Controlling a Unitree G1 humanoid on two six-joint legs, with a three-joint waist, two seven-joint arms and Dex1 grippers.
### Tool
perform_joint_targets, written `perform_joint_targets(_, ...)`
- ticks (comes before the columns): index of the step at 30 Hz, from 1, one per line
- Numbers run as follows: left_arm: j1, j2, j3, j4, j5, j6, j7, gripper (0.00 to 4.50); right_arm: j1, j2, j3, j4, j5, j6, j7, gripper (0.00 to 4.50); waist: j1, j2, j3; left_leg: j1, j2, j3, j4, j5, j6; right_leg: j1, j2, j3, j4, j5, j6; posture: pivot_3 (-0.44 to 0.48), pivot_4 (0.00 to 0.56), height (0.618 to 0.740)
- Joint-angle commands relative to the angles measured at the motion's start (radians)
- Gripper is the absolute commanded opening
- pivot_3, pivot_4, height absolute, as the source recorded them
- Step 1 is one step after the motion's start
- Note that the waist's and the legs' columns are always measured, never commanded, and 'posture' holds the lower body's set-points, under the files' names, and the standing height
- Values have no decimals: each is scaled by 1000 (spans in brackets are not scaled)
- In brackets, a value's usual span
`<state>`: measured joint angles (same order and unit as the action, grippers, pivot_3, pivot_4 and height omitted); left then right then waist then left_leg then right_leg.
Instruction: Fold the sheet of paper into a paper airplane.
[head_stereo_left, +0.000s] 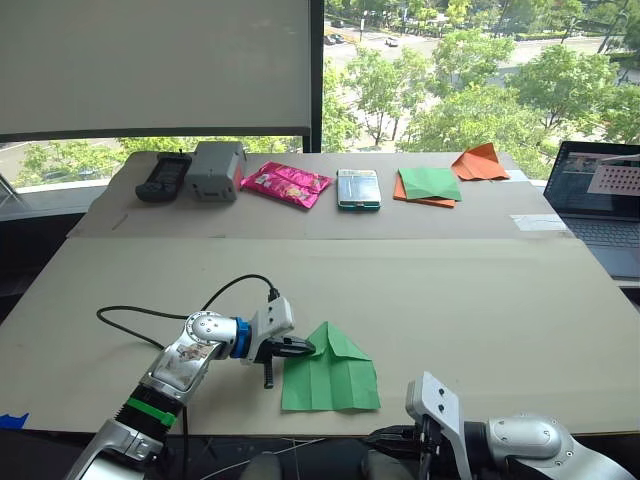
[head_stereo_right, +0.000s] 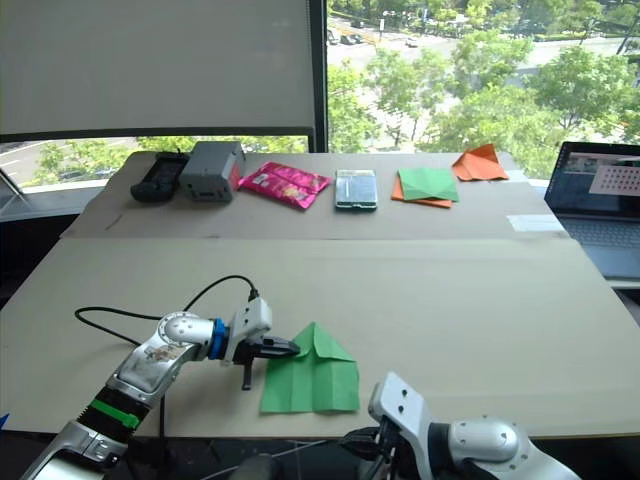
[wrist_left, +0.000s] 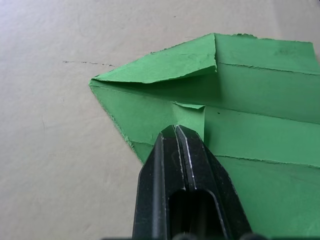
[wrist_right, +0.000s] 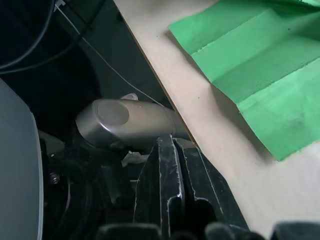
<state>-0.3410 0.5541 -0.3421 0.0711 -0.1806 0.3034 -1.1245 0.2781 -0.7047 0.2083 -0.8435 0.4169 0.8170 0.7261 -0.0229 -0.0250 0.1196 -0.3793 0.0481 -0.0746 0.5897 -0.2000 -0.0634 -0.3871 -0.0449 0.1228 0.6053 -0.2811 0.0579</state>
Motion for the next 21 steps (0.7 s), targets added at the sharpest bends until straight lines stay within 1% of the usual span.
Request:
perform_joint_targets(1, 22, 8, -45, 37, 47, 27, -4, 21, -24, 37, 13, 28, -20, -9, -66, 0, 1, 0, 0, -1, 0, 0, 0, 0, 0, 0, 0, 0, 0, 0, 0, 0, 150, 736)
perform_joint_targets(5, 16, 10, -43, 45, 48, 26, -8, 21, -9, 49, 26, 48, -34, -28, -97, 0, 5, 1, -1, -2, 0, 0, 0, 0, 1, 0, 0, 0, 0, 0, 0, 0, 150, 736)
perform_joint_targets(8, 14, 10, -41, 48, 50, 26, -9, 21, -3, 44, 34, 65, -44, -20, -110, 0, 6, 2, -1, -2, 0, 0, 0, 4, 6, 0, 0, 0, 1, 0, 0, 0, 150, 736)
perform_joint_targets(11, 11, 10, -41, 51, 50, 26, -9, 21, -3, 37, 41, 74, -49, -19, -112, 0, 5, 2, -1, -2, 0, 0, 0, 3, 5, 0, 1, 0, 2, 0, 0, 0, 150, 736)
perform_joint_targets(13, 8, 10, -42, 55, 51, 25, -9, 21, 4, 42, 45, 81, -56, -19, -127, 0, 4, 2, -1, -1, 0, 0, 0, 0, 1, 0, 1, 0, 2, 0, 0, 0, 150, 736)
perform_joint_targets(21, -6, 11, -44, 69, 55, 22, -14, 21, 65, 82, 45, 66, -44, -25, -181, 0, 5, 1, -3, -1, 0, 0, 0, 0, 1, 0, 1, 0, 2, 0, 0, 0, 150, 736)
